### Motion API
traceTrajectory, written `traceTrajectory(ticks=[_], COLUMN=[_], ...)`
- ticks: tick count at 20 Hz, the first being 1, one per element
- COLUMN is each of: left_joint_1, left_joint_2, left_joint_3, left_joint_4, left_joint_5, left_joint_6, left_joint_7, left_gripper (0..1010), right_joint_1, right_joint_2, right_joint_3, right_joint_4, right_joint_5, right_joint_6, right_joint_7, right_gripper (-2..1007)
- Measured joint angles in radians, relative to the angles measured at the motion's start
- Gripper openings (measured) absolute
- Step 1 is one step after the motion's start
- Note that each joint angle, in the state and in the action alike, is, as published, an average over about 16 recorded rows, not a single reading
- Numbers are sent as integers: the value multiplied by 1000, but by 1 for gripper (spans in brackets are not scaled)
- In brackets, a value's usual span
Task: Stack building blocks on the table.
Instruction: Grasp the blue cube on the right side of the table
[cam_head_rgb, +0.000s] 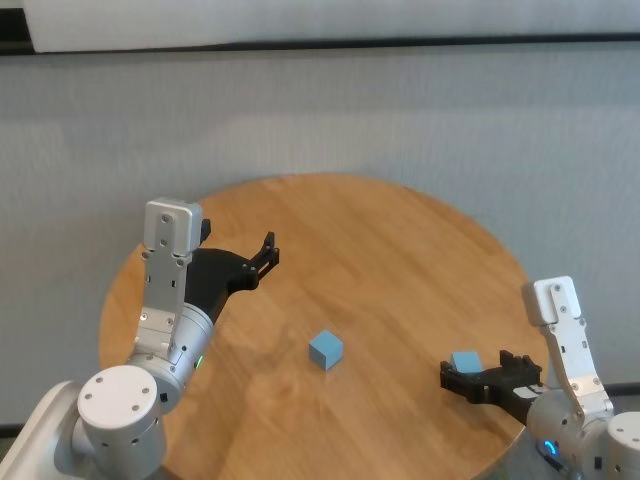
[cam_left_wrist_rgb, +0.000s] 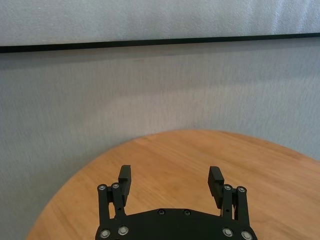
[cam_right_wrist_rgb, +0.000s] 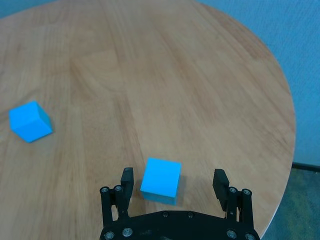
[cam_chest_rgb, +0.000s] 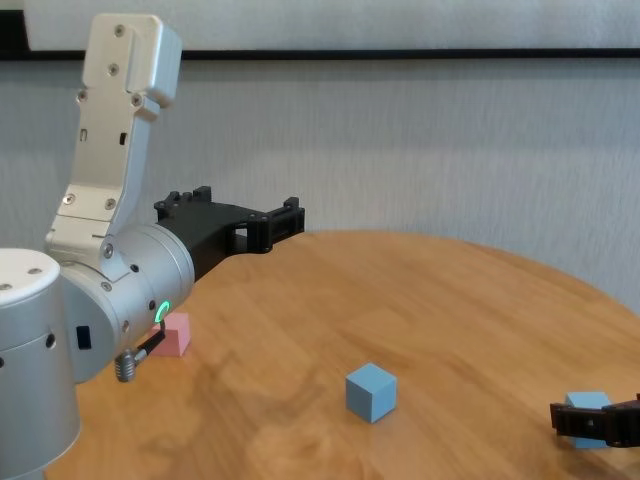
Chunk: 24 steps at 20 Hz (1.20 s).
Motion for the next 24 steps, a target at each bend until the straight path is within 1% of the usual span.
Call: traceTrajectory(ticks=[8,15,19,24], left_joint_1=[0,0,0,0], left_joint_2=[0,0,0,0], left_joint_3=[0,0,0,0], left_joint_4=[0,0,0,0], left_joint_5=[0,0,0,0], left_joint_6=[0,0,0,0], left_joint_7=[0,0,0,0], left_gripper=[1000,1000,1000,1000], right_joint_1=[4,5,4,4], right_joint_2=[-8,-9,-8,-7], right_joint_3=[3,4,4,3], right_joint_4=[7,7,6,5], right_joint_5=[-9,-10,-9,-8], right_joint_6=[1,2,2,2], right_joint_7=[6,6,5,5], right_gripper=[1005,990,941,824])
